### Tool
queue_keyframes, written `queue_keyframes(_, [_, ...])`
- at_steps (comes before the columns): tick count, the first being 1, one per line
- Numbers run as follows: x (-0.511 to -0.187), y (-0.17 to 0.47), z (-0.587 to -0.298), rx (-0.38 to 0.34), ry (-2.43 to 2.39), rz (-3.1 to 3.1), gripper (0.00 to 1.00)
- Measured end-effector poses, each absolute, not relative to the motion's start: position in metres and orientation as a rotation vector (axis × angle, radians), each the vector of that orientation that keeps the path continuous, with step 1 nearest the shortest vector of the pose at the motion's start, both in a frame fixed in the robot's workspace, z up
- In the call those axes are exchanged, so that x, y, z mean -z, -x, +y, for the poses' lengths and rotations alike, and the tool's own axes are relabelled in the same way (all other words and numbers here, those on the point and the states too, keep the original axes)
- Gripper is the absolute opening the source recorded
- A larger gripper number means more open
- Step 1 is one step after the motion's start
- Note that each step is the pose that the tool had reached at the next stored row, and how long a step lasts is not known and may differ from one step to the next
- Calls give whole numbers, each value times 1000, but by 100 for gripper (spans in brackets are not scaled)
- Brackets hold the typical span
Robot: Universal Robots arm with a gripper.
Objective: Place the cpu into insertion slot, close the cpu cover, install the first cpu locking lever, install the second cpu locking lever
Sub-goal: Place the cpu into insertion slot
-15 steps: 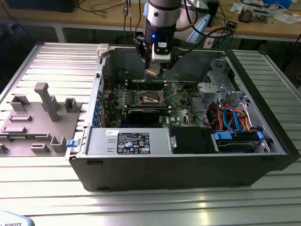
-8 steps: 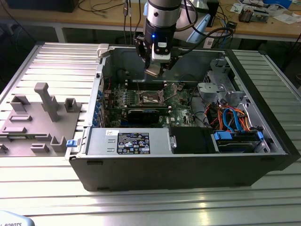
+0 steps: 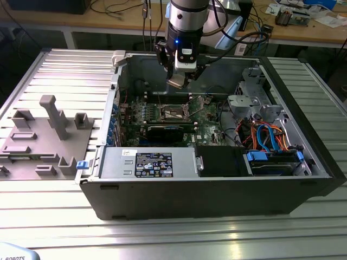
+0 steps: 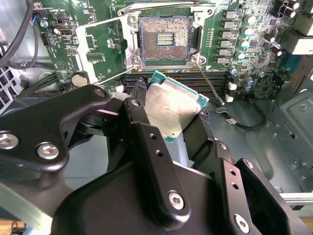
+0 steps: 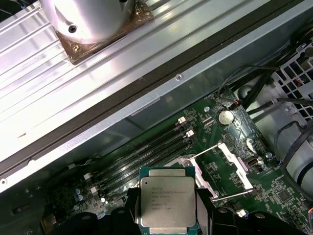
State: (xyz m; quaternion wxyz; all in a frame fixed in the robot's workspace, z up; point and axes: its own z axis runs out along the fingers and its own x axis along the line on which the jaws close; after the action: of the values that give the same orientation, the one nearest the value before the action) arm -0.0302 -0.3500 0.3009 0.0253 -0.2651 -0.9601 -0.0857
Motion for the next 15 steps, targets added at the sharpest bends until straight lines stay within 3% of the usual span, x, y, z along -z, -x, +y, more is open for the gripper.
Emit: queue_keyframes(15, [-301, 30, -350, 265, 829, -2967, 54])
